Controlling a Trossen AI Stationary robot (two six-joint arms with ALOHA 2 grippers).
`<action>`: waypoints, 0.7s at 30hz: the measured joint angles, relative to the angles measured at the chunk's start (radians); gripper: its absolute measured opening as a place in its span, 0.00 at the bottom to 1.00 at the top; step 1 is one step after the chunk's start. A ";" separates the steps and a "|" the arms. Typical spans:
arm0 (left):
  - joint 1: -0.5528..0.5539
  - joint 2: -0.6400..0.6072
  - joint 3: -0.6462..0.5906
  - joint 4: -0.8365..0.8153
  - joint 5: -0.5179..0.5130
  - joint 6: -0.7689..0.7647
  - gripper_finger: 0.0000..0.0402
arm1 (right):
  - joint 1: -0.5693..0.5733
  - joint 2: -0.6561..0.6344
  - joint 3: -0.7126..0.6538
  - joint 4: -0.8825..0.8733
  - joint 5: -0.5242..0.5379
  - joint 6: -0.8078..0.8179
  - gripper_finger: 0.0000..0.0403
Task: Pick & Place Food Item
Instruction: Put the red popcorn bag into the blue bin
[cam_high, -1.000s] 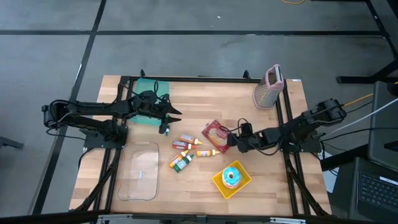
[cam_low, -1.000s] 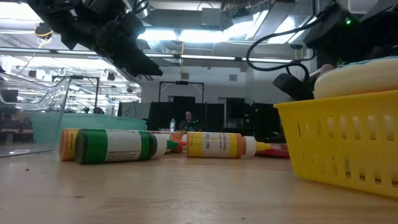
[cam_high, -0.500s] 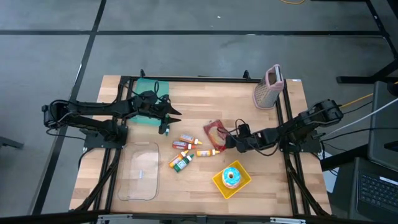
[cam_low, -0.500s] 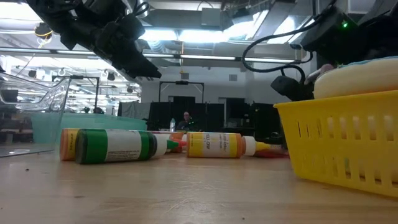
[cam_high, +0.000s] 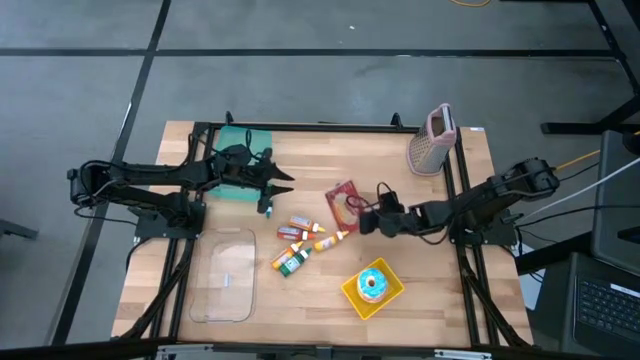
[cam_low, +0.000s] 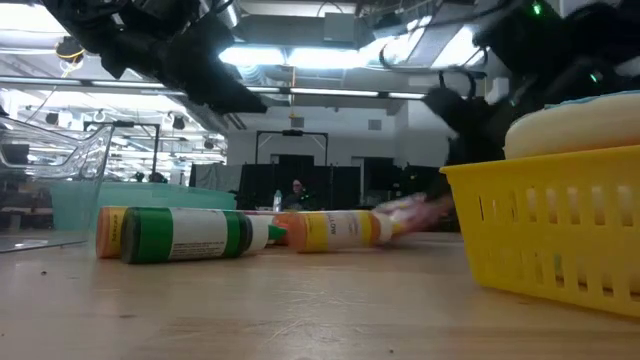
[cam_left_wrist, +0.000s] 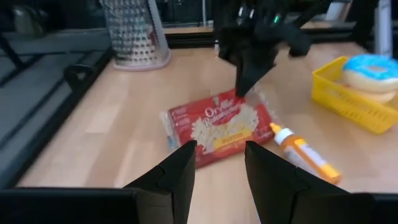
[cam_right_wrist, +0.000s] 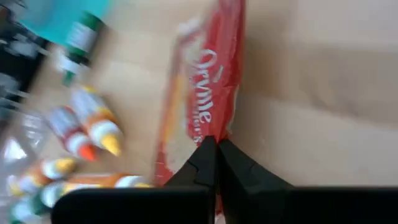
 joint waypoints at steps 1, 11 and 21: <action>-0.003 0.000 0.000 -0.001 -0.022 0.021 0.33 | -0.008 -0.019 0.009 0.001 0.008 -0.031 0.01; -0.094 0.000 0.000 0.064 -0.333 0.330 0.33 | -0.082 -0.211 0.103 0.008 0.065 -0.356 0.00; -0.214 0.000 0.000 0.238 -0.481 0.719 0.36 | -0.112 -0.226 0.126 0.007 0.023 -0.413 0.00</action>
